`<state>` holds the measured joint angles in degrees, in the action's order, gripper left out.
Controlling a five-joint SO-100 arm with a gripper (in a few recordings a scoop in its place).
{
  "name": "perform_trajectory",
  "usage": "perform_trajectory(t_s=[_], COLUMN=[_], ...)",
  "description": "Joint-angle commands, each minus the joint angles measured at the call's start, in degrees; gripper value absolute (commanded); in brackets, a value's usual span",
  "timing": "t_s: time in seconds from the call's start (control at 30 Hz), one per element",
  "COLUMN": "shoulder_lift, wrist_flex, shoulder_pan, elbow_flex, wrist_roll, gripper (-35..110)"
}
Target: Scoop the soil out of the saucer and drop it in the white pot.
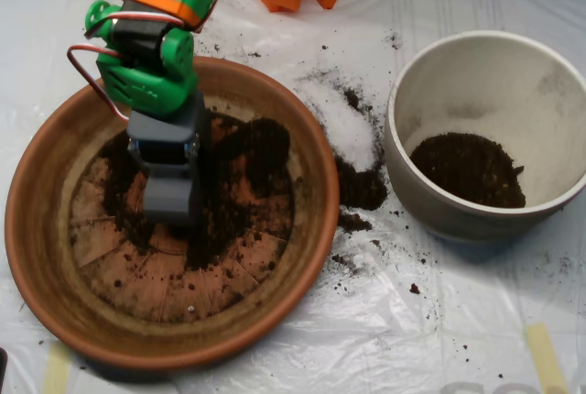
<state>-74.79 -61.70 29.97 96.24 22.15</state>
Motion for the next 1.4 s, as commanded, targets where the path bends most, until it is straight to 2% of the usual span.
perform_trajectory(t_s=[0.0,0.27,0.53,0.7,1.07,1.37], shoulder_lift=[-2.9,-9.0,-13.6,-17.1,-23.7,-30.6], wrist_flex=[0.5,6.2,6.2,0.7,-17.1,-21.4], shoulder_pan=[1.0,2.0,1.4,-2.5,-14.1,-26.0], elbow_flex=[3.6,11.4,16.0,13.0,-11.2,-18.7], wrist_roll=[0.4,1.6,2.8,1.2,-6.6,-7.6], gripper=[19,15,0,0,0,0])
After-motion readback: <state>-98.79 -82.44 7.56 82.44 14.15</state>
